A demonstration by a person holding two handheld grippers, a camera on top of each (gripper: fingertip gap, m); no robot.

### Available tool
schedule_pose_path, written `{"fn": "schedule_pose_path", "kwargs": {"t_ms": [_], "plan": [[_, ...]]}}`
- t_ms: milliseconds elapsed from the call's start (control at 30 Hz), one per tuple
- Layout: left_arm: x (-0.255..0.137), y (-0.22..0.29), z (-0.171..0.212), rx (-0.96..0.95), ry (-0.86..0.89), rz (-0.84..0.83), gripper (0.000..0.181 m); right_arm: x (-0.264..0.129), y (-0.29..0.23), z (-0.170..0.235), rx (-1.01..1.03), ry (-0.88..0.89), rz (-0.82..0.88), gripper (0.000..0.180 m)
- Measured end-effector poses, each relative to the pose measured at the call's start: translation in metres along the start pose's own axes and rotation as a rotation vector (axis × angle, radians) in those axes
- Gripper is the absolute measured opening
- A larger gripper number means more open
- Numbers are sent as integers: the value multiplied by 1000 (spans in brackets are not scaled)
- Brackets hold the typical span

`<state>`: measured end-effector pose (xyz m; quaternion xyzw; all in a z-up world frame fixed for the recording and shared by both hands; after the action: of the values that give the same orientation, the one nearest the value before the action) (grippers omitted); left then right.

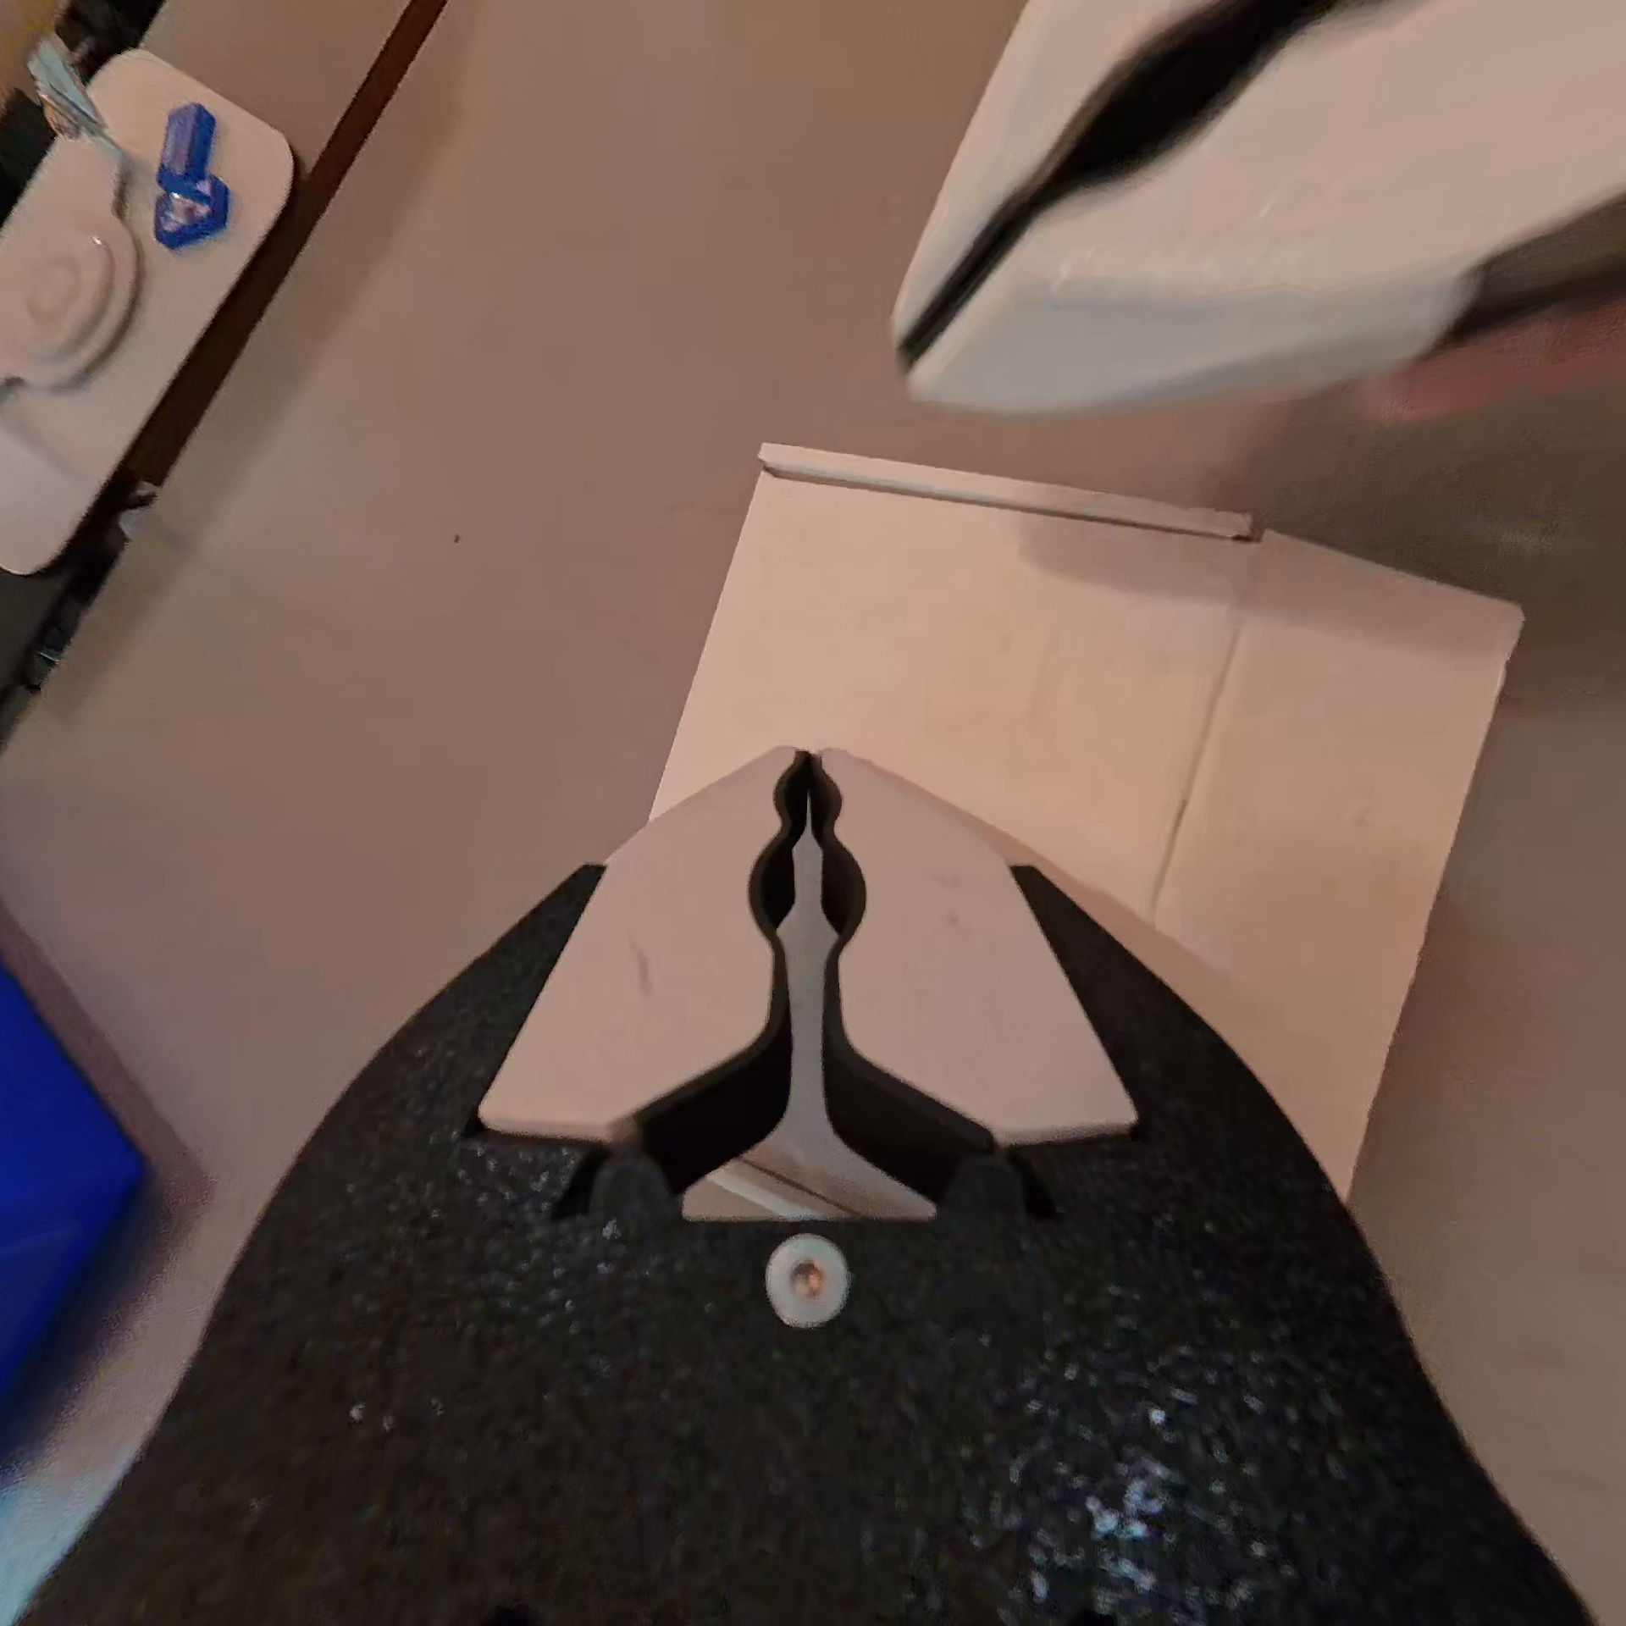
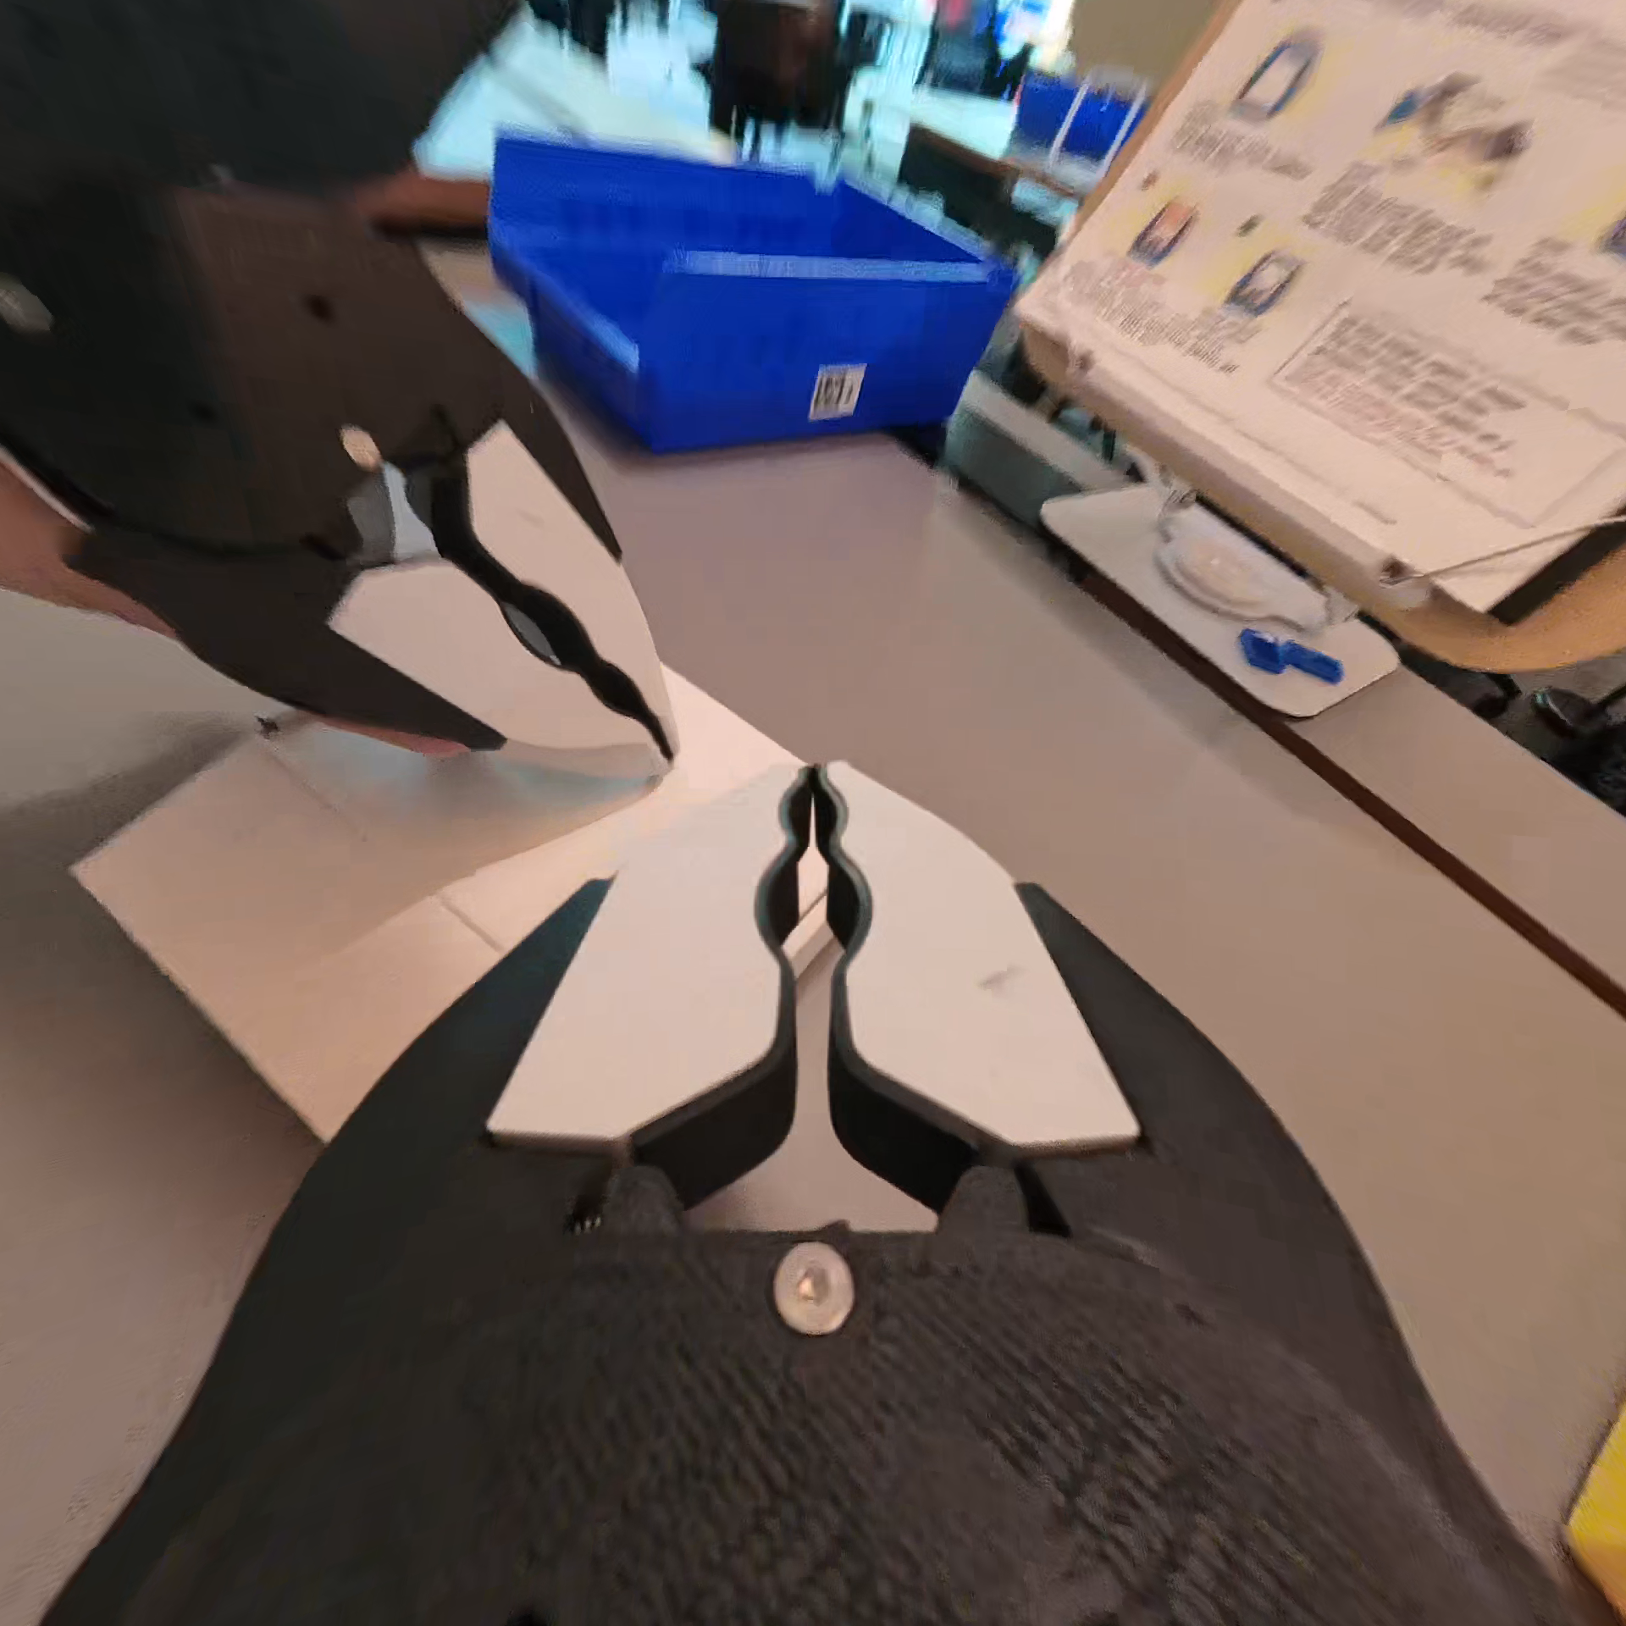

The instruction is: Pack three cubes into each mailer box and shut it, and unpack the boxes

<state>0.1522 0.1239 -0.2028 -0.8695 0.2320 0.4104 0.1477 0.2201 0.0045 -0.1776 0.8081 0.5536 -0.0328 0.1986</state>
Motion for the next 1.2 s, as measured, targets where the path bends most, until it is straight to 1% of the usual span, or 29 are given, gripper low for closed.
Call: {"fn": "schedule_pose_path", "kwargs": {"t_ms": [67,133,200,267,333,400,500,567,600,633,667,700,733,833,900,933,967,1000,1033,1100,1200], "plan": [[-1,-3,2,-37,34,32,0,19,-8,5,-133,-124,-1,0],[-7,-6,6,-106,97,36,0,28,-18,12,-241,-218,-14,0],[-24,-7,14,-166,219,-23,0,32,-19,15,-339,-287,40,0],[-45,-4,28,-226,330,-84,0,32,-21,16,-418,-316,60,0],[-61,6,49,-271,362,-114,4,33,-22,15,-451,-325,70,0],[-66,26,72,-267,333,-101,11,34,-23,14,-469,-343,77,0],[-58,67,103,-140,236,-55,32,35,-25,13,-500,-363,85,0],[-48,90,115,-59,176,-93,40,36,-25,13,-511,-365,90,0],[-44,98,119,-35,153,-153,40,36,-25,12,-502,-369,89,0],[-43,105,119,-4,141,-224,33,36,-25,12,-493,-371,85,0],[-44,111,118,46,139,-285,39,36,-24,12,-488,-370,82,0],[-44,115,116,71,139,-345,35,36,-24,12,-484,-368,79,0],[-42,118,115,58,117,-403,32,36,-23,13,-482,-368,77,0],[-33,123,108,90,54,-504,24,36,-24,13,-492,-365,84,0],[-28,123,103,75,27,-522,21,36,-25,13,-505,-363,93,0],[-26,124,100,58,41,-496,21,36,-25,13,-510,-365,97,0],[-25,126,97,34,60,-451,24,36,-26,13,-513,-369,101,0],[-26,126,96,-18,82,-413,30,36,-26,12,-520,-371,104,0],[-26,125,96,-81,100,-382,33,36,-26,12,-528,-372,103,0],[-28,119,98,-178,95,-401,36,36,-26,12,-530,-376,104,0],[-27,115,98,-213,90,-413,36,37,-26,12,-505,-383,102,0]]}}
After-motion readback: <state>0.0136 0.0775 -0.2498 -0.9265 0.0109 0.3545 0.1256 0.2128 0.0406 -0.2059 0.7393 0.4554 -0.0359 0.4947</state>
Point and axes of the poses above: each gripper's, where its closed fingertips meet, x out along the fingers, z out of its underside, y = z × x across the jaws, the point moved 8 cm from there along -x, back along the fingers, and after that the axes turned 14 degrees about z, right-handed, at the moved point
